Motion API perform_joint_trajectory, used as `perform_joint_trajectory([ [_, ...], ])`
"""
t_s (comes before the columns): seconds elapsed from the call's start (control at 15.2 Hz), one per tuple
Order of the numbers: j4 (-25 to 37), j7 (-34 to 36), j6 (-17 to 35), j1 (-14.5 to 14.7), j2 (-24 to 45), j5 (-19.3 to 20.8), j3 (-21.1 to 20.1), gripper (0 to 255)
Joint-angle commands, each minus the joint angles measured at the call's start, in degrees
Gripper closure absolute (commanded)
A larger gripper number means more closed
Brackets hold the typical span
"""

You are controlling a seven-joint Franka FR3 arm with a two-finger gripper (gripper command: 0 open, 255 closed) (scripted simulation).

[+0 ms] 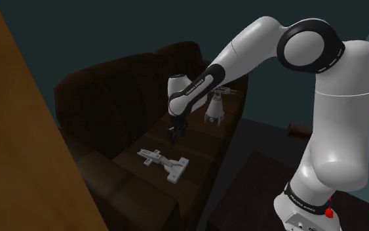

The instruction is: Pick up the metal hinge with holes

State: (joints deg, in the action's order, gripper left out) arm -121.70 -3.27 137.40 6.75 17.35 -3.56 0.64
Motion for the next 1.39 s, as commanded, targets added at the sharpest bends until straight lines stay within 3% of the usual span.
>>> perform_joint_trajectory([
  [0.0,3.30,-0.36,1.09,0.21,4.47,-0.32,-0.47,0],
  [0.73,27.01,-0.95,0.89,2.05,28.33,-0.35,-2.56,0],
  [1.32,28.97,-1.18,3.79,2.08,33.20,-0.38,-2.58,0],
])
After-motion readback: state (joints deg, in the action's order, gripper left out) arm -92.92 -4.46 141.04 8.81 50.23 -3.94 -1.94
